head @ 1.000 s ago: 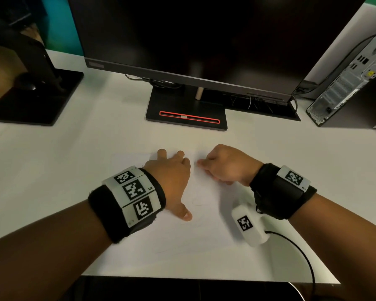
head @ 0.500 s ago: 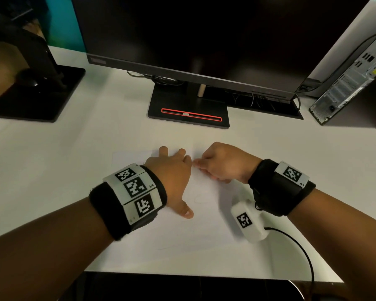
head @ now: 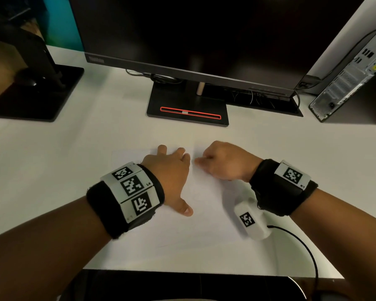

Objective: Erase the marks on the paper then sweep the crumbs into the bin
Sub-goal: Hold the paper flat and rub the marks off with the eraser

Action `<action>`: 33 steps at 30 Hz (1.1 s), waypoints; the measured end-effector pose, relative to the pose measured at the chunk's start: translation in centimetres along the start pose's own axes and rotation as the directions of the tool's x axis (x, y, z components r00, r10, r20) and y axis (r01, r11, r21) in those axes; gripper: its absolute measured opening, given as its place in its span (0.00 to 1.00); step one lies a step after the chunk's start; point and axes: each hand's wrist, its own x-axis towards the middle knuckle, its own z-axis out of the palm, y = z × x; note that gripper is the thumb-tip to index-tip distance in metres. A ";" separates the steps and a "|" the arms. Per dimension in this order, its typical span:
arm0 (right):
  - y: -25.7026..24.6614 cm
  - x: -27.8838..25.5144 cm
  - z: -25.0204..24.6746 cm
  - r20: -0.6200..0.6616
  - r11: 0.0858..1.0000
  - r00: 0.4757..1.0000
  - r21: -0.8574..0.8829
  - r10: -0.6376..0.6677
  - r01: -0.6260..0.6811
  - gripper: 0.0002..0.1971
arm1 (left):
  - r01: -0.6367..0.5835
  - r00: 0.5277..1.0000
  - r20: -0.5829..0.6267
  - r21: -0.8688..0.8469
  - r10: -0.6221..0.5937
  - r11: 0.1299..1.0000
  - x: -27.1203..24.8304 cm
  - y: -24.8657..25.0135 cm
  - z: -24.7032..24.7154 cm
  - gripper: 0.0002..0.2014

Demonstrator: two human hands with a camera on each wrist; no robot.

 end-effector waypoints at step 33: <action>0.9 -2.2 0.5 0.089 0.976 0.984 -0.137 -0.157 0.168 0.27 | -0.018 0.998 0.059 -0.050 0.021 0.999 0.0 -0.3 0.4 0.63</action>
